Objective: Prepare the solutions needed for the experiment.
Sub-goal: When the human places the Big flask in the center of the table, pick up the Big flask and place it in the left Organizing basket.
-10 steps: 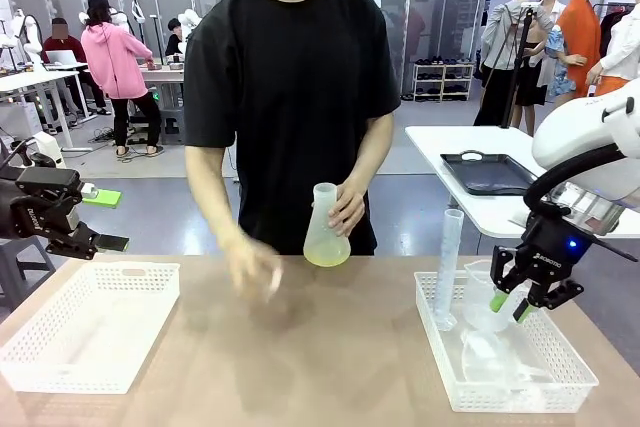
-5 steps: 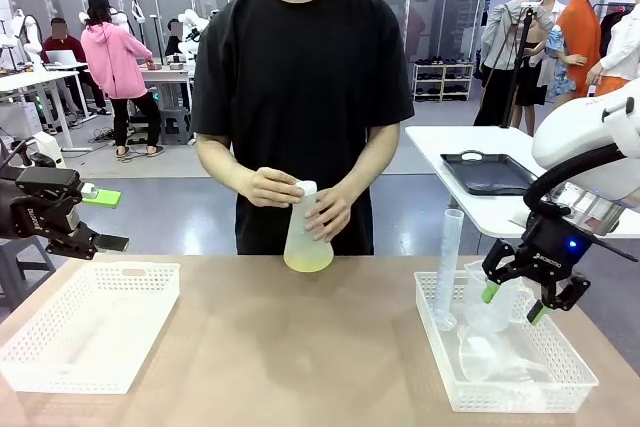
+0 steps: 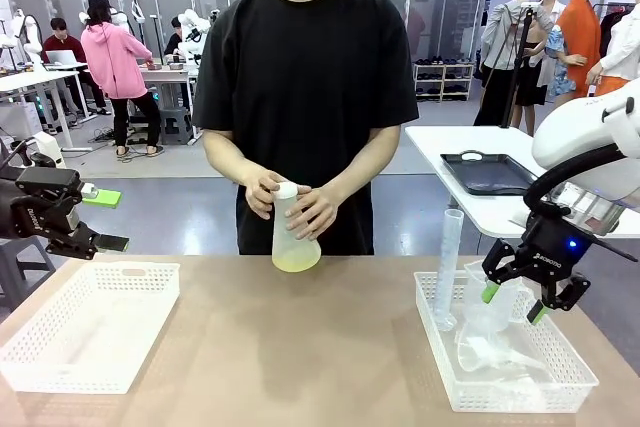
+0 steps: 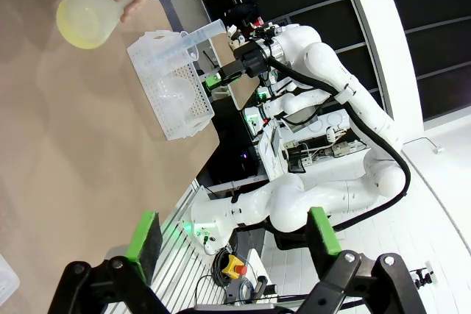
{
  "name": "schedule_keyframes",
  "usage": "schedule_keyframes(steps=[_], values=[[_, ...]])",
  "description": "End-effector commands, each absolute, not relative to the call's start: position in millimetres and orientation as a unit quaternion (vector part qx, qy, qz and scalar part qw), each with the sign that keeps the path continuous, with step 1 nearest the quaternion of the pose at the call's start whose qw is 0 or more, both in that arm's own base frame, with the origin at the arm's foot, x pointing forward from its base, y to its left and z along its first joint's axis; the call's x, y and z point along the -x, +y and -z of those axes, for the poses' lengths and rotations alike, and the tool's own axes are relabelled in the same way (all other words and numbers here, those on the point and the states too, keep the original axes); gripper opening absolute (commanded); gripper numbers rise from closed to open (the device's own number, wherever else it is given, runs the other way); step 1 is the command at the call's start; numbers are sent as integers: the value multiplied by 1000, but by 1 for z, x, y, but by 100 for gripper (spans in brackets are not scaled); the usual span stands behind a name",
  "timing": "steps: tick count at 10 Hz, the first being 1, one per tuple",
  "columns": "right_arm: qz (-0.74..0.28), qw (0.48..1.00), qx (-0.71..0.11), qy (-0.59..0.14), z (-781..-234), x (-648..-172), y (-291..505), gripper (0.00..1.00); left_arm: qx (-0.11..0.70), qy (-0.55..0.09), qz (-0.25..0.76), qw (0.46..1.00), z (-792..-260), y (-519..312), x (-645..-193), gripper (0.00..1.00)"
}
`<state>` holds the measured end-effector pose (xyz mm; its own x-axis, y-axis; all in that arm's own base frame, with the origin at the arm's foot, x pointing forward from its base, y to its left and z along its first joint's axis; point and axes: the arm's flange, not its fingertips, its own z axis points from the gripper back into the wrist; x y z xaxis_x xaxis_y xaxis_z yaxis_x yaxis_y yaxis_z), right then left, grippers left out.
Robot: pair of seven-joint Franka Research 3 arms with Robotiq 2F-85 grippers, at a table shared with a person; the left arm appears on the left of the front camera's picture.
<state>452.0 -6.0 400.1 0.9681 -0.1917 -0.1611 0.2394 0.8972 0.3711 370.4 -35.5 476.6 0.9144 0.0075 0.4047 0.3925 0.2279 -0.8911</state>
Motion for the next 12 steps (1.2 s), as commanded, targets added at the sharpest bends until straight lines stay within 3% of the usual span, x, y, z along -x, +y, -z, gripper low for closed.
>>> schedule_keyframes(steps=[1,4,5,8,10,12], values=[[108,972,-198,59,-400,-452,-6,83,620,-171,125,756,-478,-37,-372,100],[111,972,-198,60,-400,-452,-6,83,620,-171,125,756,-478,-37,-372,100],[76,973,-217,28,-425,-438,13,83,620,-171,125,756,-478,-37,-372,100],[59,943,-313,-97,-485,-404,41,83,620,-171,125,756,-478,-37,-372,100],[59,914,-382,-127,-514,-385,39,83,620,-171,125,756,-478,-37,-372,100],[56,878,-463,-111,-528,-370,36,83,620,-171,125,756,-478,-37,-372,100]])
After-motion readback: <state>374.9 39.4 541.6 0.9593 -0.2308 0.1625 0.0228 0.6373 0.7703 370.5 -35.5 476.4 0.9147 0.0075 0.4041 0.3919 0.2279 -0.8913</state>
